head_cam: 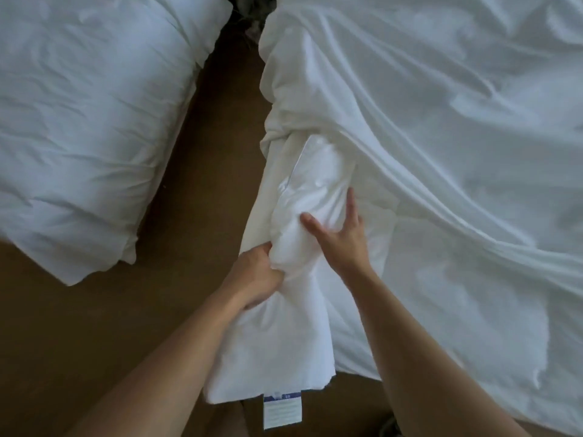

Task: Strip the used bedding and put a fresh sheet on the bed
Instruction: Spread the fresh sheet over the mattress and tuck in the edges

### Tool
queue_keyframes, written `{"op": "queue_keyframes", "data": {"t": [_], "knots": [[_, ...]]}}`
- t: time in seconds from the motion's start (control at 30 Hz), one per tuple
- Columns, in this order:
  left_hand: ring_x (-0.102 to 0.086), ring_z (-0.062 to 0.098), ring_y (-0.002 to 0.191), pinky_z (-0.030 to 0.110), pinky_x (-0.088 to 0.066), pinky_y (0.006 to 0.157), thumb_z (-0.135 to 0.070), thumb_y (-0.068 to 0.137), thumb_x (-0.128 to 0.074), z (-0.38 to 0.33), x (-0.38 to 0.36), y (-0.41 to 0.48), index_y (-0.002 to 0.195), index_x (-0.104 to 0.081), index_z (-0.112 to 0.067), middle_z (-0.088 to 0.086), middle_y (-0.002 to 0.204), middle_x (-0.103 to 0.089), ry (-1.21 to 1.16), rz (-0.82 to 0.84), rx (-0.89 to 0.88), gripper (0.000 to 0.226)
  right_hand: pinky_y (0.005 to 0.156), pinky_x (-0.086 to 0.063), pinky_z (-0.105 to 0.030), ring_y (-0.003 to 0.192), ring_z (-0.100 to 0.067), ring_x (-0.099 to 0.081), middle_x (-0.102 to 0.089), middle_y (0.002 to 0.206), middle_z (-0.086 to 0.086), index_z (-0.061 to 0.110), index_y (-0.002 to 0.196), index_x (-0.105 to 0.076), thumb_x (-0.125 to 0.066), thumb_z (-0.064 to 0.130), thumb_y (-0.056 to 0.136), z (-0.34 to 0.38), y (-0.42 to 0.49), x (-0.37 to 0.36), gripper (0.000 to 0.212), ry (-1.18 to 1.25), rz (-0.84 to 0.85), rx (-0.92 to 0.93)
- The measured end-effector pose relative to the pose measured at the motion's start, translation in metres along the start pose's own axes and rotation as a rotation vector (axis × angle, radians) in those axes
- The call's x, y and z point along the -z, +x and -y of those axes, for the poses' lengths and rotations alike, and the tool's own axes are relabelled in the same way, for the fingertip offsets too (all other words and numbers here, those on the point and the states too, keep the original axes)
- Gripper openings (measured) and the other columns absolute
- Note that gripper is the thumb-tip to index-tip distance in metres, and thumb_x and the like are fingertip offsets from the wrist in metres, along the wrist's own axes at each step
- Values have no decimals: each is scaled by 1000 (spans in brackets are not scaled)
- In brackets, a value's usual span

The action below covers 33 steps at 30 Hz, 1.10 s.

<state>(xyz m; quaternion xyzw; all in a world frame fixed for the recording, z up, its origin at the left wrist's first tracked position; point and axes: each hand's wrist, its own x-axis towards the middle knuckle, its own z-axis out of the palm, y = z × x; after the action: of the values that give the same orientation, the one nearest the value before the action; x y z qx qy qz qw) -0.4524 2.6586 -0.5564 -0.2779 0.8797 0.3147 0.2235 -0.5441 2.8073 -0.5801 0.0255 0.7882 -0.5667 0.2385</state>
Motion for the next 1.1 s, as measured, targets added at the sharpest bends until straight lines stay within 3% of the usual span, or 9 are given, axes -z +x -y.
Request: {"op": "queue_keyframes", "data": {"t": [0.1,0.27,0.43,0.53,0.6,0.7,0.83,0.97,1.1], "knots": [[-64,28,92,28,-44,70,-24,89,-58,59,41,25,113,-66,-27,1,109,-71,34,15,-34,25,108,-45,-51,135,-28,-47,-38,156,-1,45,156,-5,-79,59,75,17,42,-64,110,87,92,-24],[-61,9,76,22,-47,60,-35,89,-64,198,124,67,105,-57,-38,-18,88,-61,-22,-105,55,18,105,-49,-48,129,-29,-52,-47,149,1,38,152,-29,-68,55,86,27,73,-224,78,1,158,-93],[-64,26,104,45,-56,94,-32,92,-68,267,138,126,124,-54,-21,2,116,-64,229,-98,59,37,107,-45,-44,138,-34,-42,-37,156,-6,41,154,-12,-60,64,87,31,97,-313,86,-377,176,-131],[-59,29,113,48,-53,99,-40,86,-74,271,130,154,132,-48,-19,7,126,-58,332,83,-26,56,110,-38,-44,139,-33,-41,-41,154,-7,31,155,-24,-65,57,87,36,104,-316,84,-605,274,-143],[-59,28,113,46,-53,96,-43,83,-76,262,122,164,133,-50,-17,8,124,-59,175,218,-42,62,102,-47,-43,123,-32,-57,-62,129,-6,23,136,-53,-62,44,92,42,106,-303,50,-778,202,-109],[-64,24,102,34,-52,80,-44,87,-72,238,110,167,130,-55,-19,2,114,-65,-37,351,-55,53,78,-41,-36,94,-29,-61,-58,91,0,18,94,-65,-59,24,88,57,110,-273,11,-989,-273,141],[-59,12,97,29,-48,81,-54,81,-73,205,101,168,129,-58,-32,-14,113,-62,-44,541,-219,55,97,-35,-43,117,-31,-51,-54,129,-8,20,117,-62,-63,23,80,90,147,-219,37,-1041,-787,377],[-66,0,87,27,-55,78,-74,70,-66,172,122,180,108,-68,-33,-22,97,-70,-136,650,-237,56,93,-37,-41,111,-36,-55,-60,117,-12,17,119,-60,-63,26,89,108,189,-176,31,-1043,-560,62],[-59,7,69,29,-52,67,-50,87,-68,121,152,216,89,-60,-20,-9,77,-63,-223,151,-335,32,69,-34,-32,90,-37,-62,-63,96,-8,13,94,-63,-64,18,89,108,179,-172,6,-955,-339,74]]}}
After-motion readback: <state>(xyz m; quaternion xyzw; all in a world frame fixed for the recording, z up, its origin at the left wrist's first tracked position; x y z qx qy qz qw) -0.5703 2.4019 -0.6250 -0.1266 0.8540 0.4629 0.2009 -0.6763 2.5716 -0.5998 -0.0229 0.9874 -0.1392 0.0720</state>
